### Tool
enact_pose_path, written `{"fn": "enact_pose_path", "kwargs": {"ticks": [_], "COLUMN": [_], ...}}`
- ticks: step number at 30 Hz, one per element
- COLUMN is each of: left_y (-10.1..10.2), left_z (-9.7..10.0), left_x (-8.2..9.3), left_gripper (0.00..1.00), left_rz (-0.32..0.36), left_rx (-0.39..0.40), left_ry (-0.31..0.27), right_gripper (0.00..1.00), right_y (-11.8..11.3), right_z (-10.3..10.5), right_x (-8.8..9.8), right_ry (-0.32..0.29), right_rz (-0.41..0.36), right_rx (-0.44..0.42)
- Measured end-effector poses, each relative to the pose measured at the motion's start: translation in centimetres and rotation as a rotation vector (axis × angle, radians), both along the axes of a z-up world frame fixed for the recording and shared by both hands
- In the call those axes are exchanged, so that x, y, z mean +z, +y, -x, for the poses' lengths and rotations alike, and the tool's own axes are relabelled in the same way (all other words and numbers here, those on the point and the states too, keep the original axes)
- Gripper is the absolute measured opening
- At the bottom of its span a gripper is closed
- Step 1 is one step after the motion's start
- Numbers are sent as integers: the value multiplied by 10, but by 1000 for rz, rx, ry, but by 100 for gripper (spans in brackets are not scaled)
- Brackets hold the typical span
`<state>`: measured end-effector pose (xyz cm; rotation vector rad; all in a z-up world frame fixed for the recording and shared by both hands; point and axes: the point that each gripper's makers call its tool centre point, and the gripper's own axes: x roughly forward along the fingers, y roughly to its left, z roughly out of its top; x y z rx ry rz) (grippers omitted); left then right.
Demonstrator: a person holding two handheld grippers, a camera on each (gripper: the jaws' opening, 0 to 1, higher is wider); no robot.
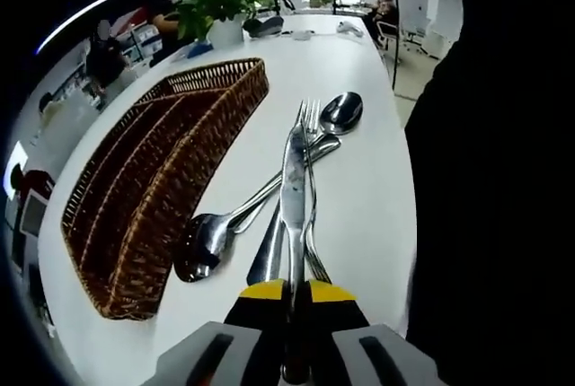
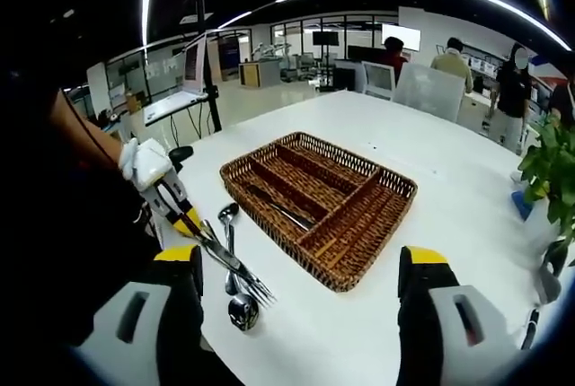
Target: Arrange the knives, forks, and spoons in their matching storage slots by inserting each utensil handle-first until every utensil is classified and aligned in the correct compartment
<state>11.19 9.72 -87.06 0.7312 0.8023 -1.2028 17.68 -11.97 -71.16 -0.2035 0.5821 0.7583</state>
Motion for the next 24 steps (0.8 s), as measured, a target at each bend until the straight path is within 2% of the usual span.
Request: {"fn": "enact_pose_path", "kwargs": {"ticks": [3,6,14,20,24], "left_y": [3,5,4,2,0], "left_z": [0,-3,-2,-2,0], "left_x": [0,1,1,1,1], "left_gripper": [5,4,4,3,3], "left_rz": [-8,-24,-39,-25,-21], "left_rx": [-1,-4,3,24,11], "left_ry": [0,-27,-24,-14,-21], "right_gripper": [91,91,91,90,89], "right_y": [1,3,5,5,5], "right_z": [1,1,-1,1,2], "right_x": [-3,-5,-4,-6,-7], "right_ry": [8,14,10,15,18], "right_rz": [5,3,0,2,3], "right_rx": [5,9,13,17,21]}}
